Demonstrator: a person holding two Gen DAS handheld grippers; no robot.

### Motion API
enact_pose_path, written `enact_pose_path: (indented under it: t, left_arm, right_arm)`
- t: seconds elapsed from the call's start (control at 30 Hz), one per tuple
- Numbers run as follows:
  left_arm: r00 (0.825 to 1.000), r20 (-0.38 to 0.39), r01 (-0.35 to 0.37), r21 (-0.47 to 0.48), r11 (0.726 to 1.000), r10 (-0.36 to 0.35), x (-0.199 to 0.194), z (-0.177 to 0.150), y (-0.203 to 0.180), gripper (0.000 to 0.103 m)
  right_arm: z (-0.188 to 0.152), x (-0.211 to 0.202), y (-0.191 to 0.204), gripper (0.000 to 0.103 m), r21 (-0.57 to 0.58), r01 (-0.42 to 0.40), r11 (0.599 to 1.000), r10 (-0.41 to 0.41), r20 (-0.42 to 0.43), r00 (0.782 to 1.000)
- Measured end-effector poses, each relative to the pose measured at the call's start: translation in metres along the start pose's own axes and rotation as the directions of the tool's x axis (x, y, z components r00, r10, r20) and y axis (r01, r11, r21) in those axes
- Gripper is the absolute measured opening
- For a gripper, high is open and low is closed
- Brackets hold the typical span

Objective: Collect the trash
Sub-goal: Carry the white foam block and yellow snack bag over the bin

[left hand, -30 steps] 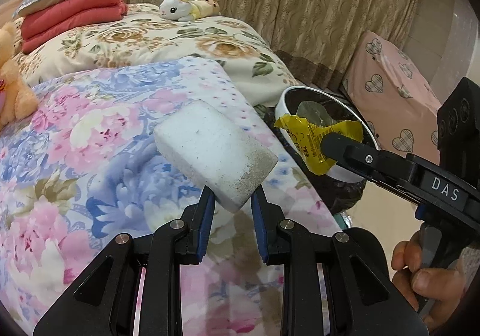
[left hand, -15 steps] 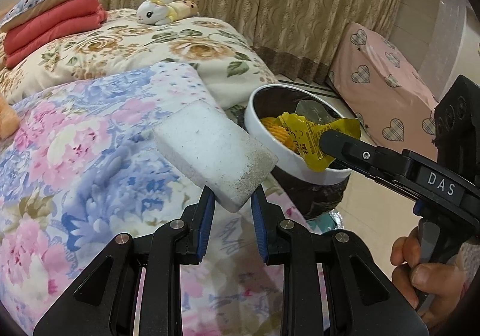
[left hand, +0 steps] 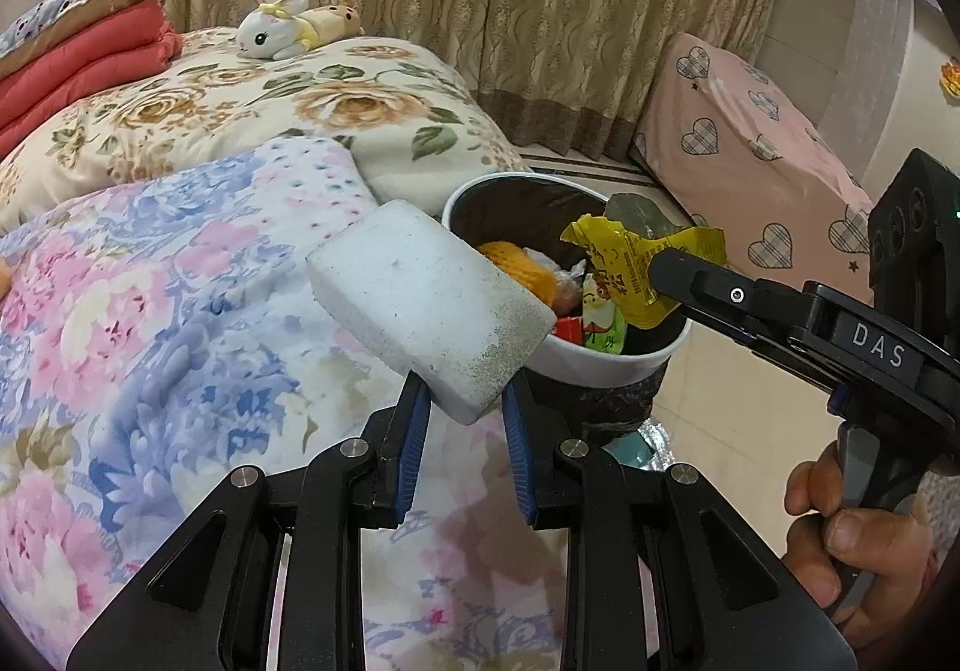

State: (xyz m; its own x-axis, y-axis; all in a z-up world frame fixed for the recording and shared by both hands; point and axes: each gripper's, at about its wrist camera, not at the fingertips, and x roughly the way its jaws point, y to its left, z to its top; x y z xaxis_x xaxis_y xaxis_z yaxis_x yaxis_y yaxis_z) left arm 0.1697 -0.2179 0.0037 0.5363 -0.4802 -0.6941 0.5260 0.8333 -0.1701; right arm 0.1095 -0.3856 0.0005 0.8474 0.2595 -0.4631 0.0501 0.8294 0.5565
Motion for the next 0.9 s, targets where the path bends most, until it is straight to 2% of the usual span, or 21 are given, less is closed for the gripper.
enact_pose_path:
  t: [0.9]
  left_arm:
    - [0.999,-0.029,0.048,0.05,0.998,-0.046,0.024,0.021,-0.031,0.024]
  right_arm:
    - [0.019,-0.005,-0.035,0.038,0.035,0.063,0.997,-0.064,0.025,0.998]
